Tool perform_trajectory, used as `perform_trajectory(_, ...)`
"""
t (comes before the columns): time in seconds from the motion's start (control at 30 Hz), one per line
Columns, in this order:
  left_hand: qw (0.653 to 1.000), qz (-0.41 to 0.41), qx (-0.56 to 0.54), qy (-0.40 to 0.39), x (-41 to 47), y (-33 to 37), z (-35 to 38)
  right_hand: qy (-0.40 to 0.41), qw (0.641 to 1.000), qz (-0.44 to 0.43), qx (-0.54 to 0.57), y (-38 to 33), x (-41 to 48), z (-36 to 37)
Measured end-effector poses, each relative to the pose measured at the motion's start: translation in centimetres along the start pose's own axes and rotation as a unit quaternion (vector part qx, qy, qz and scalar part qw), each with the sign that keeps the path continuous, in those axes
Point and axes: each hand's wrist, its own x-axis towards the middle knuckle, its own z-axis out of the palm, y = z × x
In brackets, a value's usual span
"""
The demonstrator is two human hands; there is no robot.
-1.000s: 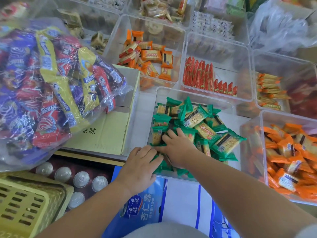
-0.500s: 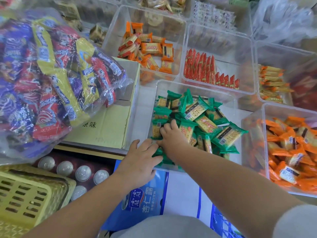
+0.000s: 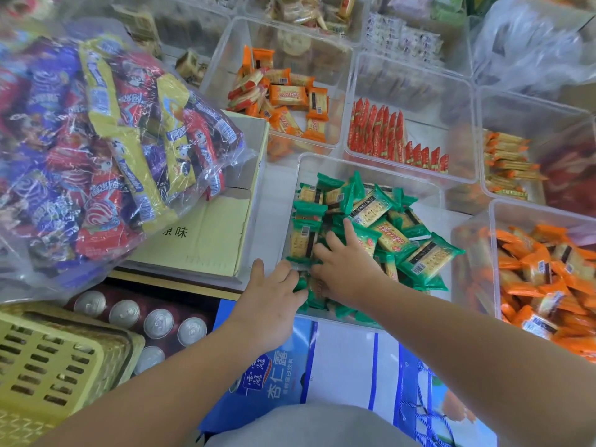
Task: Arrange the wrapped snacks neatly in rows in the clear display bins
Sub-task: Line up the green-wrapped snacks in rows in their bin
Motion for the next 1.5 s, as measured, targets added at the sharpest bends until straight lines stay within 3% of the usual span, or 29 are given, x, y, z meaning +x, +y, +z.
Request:
perform_trajectory(0.17, 0.998, 0.037, 0.04, -0.018, 0.6, -0.3, -0.3, 0.009, 1.0, 0.005, 0.024, 0.9, -2.3, 0.5)
perform_trajectory(0.37, 0.997, 0.078, 0.011, -0.012, 0.7, -1.3, -0.1, 0.08, 0.993, 0.042, 0.082, 3.7, -6.2, 1.3)
perform_trajectory(0.57, 0.998, 0.068, -0.008, 0.002, 0.7, -1.2, 0.7, -0.03, 0.992, 0.026, 0.118, 4.6, -6.6, 1.9)
perform_trajectory(0.67, 0.998, 0.067, -0.009, 0.002, 0.6, -1.2, 0.6, -0.019, 0.992, -0.007, 0.124, 4.5, -5.5, 1.5)
perform_trajectory(0.73, 0.998, 0.066, -0.018, 0.0, 0.6, -1.3, 0.6, 0.033, 0.987, -0.009, 0.154, 5.2, -5.2, 0.9)
perform_trajectory(0.8, 0.998, 0.067, -0.02, 0.001, 0.5, -1.3, 0.7, 0.121, 0.964, 0.016, 0.238, 6.3, -5.5, 0.1)
perform_trajectory(0.87, 0.998, 0.066, -0.023, 0.002, 0.4, -1.3, 0.8, 0.206, 0.909, 0.066, 0.355, 7.3, -5.8, -0.9)
perform_trajectory(0.93, 0.997, 0.067, -0.023, 0.006, 0.4, -1.3, 0.8, 0.256, 0.846, 0.139, 0.446, 8.7, -6.2, -2.0)
perform_trajectory(1.0, 0.998, 0.067, -0.02, 0.009, 0.5, -1.2, 0.8, 0.281, 0.811, 0.204, 0.471, 10.5, -6.3, -2.8)
perform_trajectory(1.13, 0.997, 0.065, -0.026, 0.009, 0.5, -1.3, 0.7, 0.281, 0.857, 0.267, 0.339, 13.1, -5.9, -2.2)
perform_trajectory(1.33, 0.997, 0.07, -0.033, 0.008, 0.5, -1.3, 0.6, 0.051, 0.923, 0.285, 0.255, 11.8, -4.3, 0.5)
perform_trajectory(1.43, 0.997, 0.067, -0.04, 0.01, 0.5, -1.3, 0.8, -0.002, 0.914, 0.324, 0.242, 11.2, -4.1, 0.8)
perform_trajectory(1.5, 0.997, 0.066, -0.041, 0.008, 0.5, -1.3, 0.9, 0.016, 0.91, 0.34, 0.237, 10.6, -4.0, -0.1)
